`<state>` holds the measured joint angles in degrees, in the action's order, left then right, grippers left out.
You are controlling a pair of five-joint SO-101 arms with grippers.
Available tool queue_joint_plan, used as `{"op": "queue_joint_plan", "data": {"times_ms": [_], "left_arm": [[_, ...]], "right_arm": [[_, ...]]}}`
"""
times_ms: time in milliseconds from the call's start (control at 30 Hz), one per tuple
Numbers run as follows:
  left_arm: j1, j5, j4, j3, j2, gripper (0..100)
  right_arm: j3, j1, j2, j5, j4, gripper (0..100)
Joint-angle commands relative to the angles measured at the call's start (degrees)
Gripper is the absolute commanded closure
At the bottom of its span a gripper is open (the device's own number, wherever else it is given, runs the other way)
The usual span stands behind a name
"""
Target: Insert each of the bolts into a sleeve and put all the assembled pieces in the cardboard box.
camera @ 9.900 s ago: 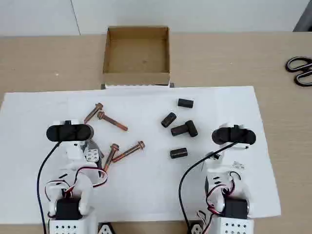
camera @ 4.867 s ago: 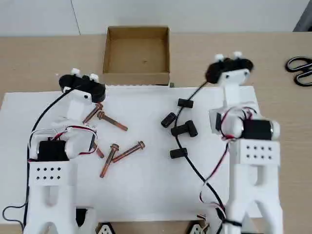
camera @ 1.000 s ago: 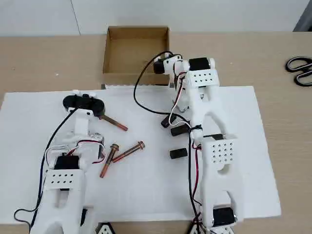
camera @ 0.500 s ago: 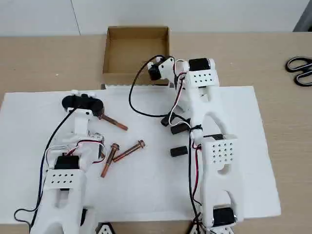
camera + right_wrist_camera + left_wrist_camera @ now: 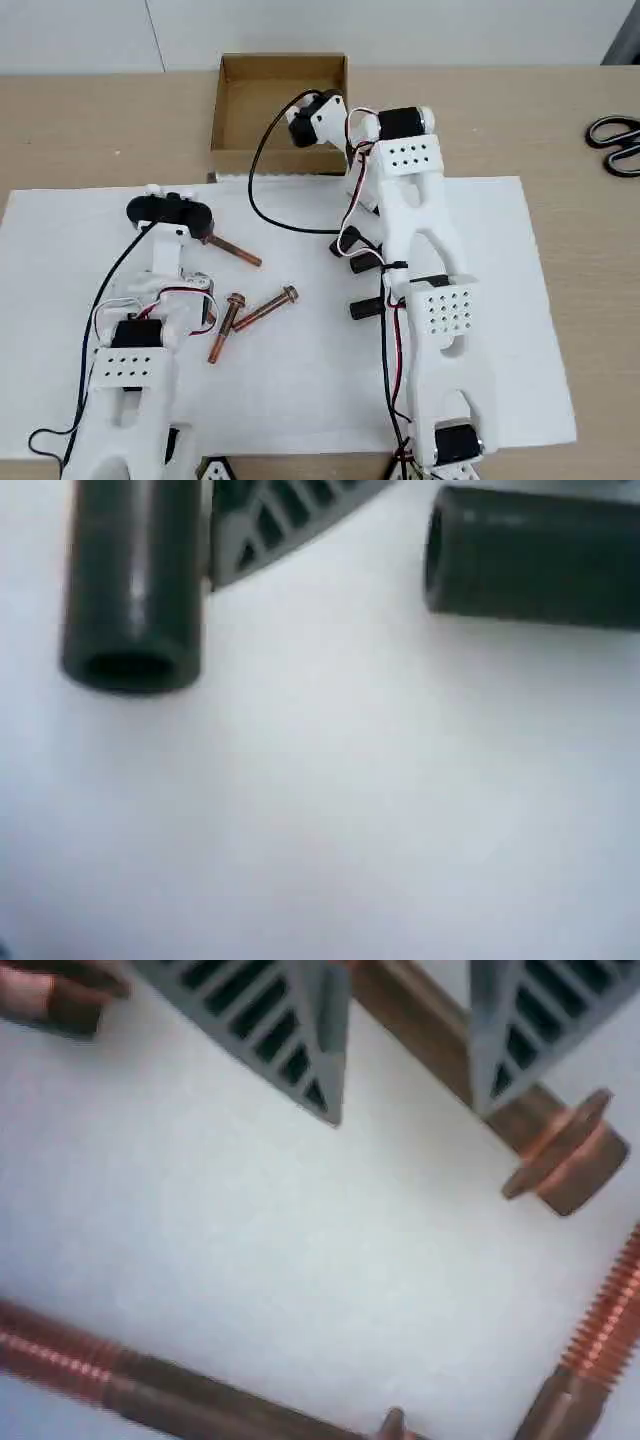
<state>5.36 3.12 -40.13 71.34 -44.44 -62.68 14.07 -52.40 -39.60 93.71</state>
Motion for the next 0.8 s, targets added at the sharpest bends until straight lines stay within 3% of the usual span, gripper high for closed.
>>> {"op": "queue_joint_plan", "data": {"times_ms": [0,567,767], "left_arm": [[-0.18,-0.53,1.41,-0.31,0.00,92],[-0.18,-0.53,1.41,-0.22,0.00,92],[-0.18,-0.53,1.41,-0.22,0.00,92]], "right_arm": [[-2.46,0.40,2.24,-0.44,1.10,80.5],[-2.73,-0.48,-6.73,-0.53,0.31,81.1],[-2.73,-0.66,-7.25,-0.53,0.13,99.8]]}}
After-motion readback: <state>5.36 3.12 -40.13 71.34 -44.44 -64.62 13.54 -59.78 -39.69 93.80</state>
